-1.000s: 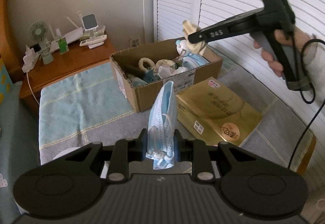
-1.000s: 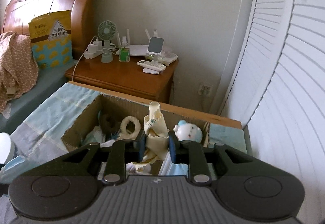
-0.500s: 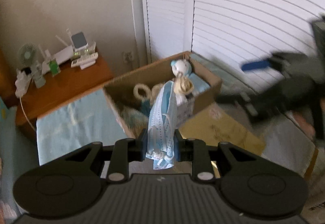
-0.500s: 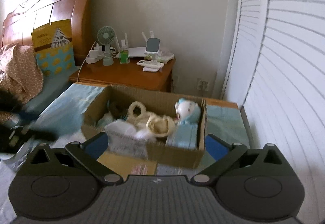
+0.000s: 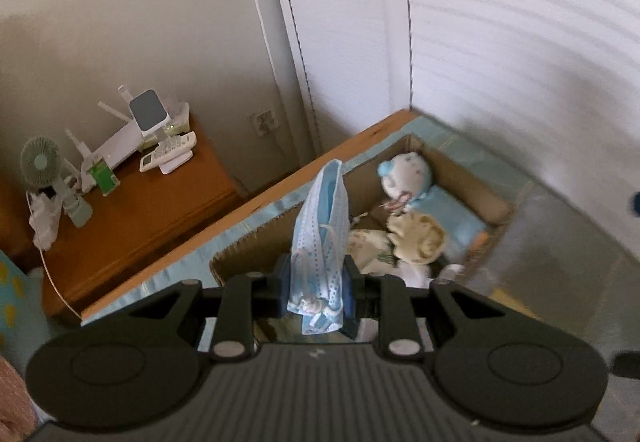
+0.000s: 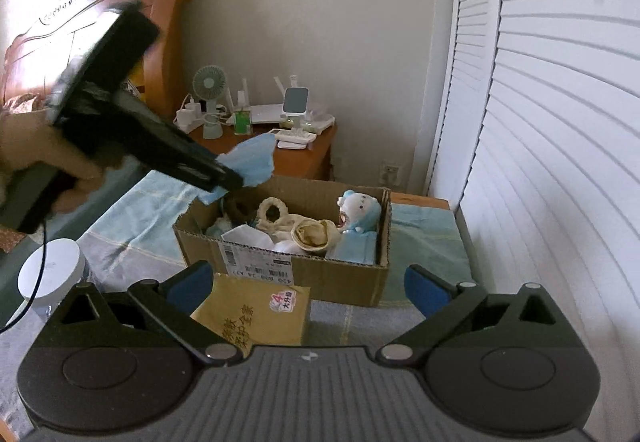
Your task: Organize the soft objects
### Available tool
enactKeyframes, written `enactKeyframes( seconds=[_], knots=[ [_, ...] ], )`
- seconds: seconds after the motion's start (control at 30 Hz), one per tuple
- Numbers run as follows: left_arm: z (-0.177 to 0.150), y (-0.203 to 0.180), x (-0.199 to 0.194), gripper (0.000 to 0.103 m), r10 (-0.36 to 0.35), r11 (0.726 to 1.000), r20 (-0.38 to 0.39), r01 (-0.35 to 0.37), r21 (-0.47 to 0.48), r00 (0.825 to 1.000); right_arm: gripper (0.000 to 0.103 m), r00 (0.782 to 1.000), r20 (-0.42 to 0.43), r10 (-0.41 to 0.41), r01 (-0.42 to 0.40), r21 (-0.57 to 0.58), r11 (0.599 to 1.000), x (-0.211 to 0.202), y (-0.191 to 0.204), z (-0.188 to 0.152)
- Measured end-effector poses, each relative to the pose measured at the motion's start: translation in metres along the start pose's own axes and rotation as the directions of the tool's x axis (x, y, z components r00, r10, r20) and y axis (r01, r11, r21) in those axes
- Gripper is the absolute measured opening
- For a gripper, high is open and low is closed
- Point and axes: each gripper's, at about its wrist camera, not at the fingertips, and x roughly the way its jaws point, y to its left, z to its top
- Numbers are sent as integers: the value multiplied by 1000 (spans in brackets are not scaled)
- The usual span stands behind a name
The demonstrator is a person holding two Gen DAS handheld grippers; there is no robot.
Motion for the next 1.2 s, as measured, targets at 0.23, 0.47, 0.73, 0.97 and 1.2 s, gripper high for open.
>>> enactKeyframes(
  seconds=[0.23,0.47,0.73,0.97,1.2],
  knots=[
    [10,-5,32,56,36,998,-27,-34,47,999,103,1000,-2,-8,8,14,1000,-2,-5,-3],
    [7,-5,3,97,41,999,55,-42,10,998,103,1000,-1,-1,1,26,1000,-5,-6,-4],
    [-21,-13,-59,102,72,994,133,-60,-97,988,103,997,-34,-69,71,70,995,-17,-5,-3],
    [-59,-39,-114,102,150,966,152,-112,-233,977,103,975,-133,-179,198,150,969,-21,-10,3],
    [-89,-55,-147,102,153,910,91,-105,-401,984,103,972,-124,-199,219,184,958,-45,3,1]
  ],
)
